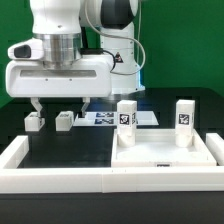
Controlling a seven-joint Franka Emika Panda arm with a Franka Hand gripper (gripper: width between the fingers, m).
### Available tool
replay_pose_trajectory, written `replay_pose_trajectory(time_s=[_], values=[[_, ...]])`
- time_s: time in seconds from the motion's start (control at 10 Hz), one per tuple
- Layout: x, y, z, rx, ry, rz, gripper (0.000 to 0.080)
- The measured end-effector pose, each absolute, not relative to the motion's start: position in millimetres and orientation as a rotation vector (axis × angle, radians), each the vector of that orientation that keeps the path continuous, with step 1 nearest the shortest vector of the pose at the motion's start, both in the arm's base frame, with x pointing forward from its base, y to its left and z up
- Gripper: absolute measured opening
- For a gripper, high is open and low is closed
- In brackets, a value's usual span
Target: Assemble square table
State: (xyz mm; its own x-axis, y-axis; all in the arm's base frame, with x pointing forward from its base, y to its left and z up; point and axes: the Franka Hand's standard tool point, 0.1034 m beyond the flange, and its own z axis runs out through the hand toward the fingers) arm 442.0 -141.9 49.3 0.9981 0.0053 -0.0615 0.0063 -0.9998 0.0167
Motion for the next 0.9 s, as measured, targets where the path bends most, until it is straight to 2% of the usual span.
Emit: replay_pose_trajectory(time_s=[0.6,0.8,0.9], values=[[433,-144,45.8,3.123,-0.003,-0.106,0.0649],[407,-148,36.4,3.126,-0.038,-0.124,0.0649],[407,-149,38.2,3.124,-0.036,-0.115,0.0649]])
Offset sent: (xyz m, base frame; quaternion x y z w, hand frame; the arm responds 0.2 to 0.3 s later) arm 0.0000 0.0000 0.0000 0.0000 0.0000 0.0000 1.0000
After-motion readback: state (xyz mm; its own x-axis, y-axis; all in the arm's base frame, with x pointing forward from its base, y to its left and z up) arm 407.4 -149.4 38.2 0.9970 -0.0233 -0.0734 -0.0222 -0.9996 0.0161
